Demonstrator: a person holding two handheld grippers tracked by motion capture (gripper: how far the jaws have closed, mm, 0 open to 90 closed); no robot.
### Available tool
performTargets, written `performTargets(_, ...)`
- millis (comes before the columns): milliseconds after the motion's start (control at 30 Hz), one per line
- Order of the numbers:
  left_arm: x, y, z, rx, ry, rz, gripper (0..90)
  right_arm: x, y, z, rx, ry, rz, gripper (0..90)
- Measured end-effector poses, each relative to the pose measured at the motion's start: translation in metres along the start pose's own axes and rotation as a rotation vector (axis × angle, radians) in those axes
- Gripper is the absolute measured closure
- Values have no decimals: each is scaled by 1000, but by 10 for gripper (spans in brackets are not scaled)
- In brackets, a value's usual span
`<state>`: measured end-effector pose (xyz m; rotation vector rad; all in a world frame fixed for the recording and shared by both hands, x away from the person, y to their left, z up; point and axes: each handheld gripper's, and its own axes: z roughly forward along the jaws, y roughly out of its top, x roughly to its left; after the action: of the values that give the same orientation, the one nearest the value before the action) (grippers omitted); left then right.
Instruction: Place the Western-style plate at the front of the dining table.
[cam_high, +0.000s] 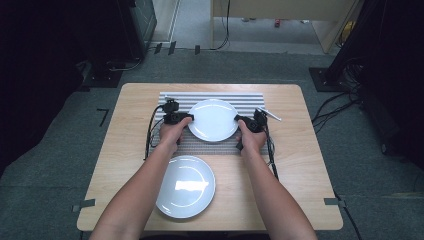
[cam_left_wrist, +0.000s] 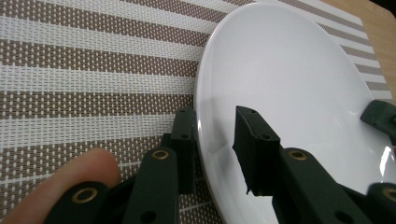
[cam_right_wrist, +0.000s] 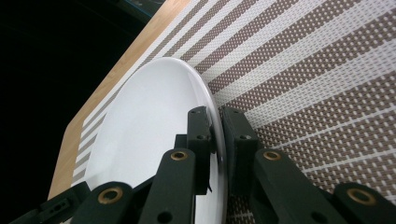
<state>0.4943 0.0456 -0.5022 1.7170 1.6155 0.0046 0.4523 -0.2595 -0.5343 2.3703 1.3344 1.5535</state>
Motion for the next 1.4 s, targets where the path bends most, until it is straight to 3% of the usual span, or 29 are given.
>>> performTargets(200,-2,-2,0,-10,-1,2,643,2,-3,1,-11,-21,-38,806)
performTargets(300,-1,-2,-3,-10,-8,20,590,5,-3,-1,-14,-18,-61,702)
performTargets(533,7,-2,-20,-45,-27,48,531,12,1,-13,-42,-30,-147,615)
performTargets(667,10,-5,-29,-56,-44,63,513,17,3,-21,-50,-38,-234,555)
performTargets(733,12,-7,-35,-61,-49,69,500,20,3,-25,-52,-46,-288,478)
performTargets(800,13,-9,-41,-69,-51,77,482,24,2,-27,-73,-70,-316,453)
performTargets(867,13,-11,-47,-72,-50,104,464,28,1,-31,-56,-91,-364,470)
performTargets(1067,12,-20,-74,-108,-54,163,417,38,-1,-53,-2,-58,-488,373)
performTargets(1133,12,-24,-82,-129,-53,170,394,42,-4,-60,-3,-74,-547,363)
performTargets(1167,12,-26,-87,-138,-55,171,384,44,-5,-65,-7,-60,-568,363)
performTargets(1300,14,-34,-104,-167,-50,185,336,47,-10,-78,2,-36,-618,309)
performTargets(1400,14,-41,-115,-189,-40,204,307,47,-14,-87,4,-48,-657,279)
